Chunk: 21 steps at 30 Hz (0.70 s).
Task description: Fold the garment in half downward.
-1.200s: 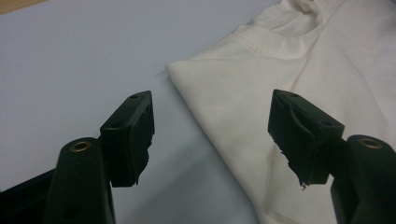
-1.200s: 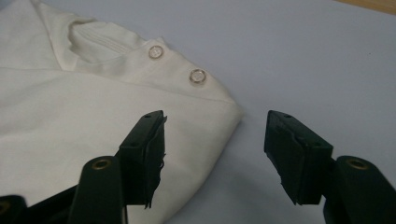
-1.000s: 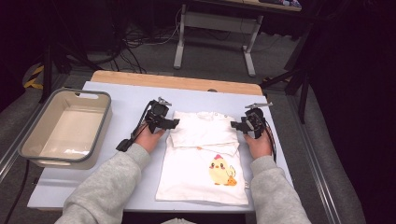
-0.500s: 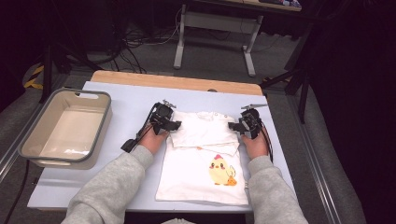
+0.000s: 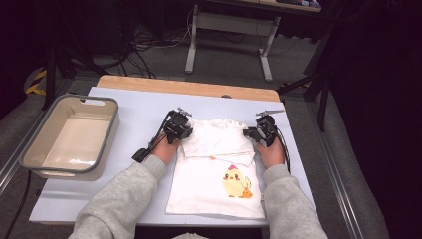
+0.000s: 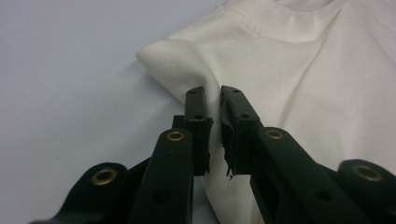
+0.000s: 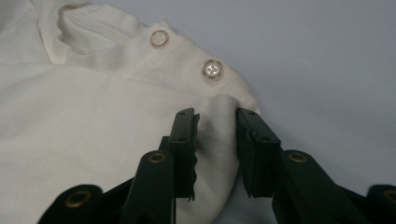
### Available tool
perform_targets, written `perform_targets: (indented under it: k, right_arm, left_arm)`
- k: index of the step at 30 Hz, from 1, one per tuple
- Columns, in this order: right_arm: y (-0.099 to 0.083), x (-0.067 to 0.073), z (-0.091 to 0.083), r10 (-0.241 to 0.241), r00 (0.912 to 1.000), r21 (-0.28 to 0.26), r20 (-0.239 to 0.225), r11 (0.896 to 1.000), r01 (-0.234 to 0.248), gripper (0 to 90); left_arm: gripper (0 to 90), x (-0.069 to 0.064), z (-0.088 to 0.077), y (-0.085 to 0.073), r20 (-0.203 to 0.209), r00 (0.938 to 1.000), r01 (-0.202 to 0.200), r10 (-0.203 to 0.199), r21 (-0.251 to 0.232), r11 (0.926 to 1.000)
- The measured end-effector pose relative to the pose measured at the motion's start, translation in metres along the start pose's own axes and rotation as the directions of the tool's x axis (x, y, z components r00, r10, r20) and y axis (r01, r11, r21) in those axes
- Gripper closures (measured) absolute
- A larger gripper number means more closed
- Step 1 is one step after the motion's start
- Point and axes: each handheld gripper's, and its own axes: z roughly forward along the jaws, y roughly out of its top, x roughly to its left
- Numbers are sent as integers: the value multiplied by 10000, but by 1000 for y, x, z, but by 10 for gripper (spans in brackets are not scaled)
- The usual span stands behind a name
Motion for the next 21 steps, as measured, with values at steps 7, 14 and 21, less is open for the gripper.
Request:
perform_targets:
  k: [7,14,21]
  right_arm:
    - [5,4,-1,-263,9991,337,-320,9991,274,833]
    - [15,8,-17,-597,9981,-373,-162,9976,590,843]
    - [28,11,-28,-871,9962,-953,47,9916,872,842]
  left_arm:
    - [835,-2,-3,2,-84,9999,-94,93,-38,9999]
    - [836,0,-15,10,-191,9996,-199,189,-549,9983]
    - [835,5,-27,19,-260,9997,-53,22,-1172,9931]
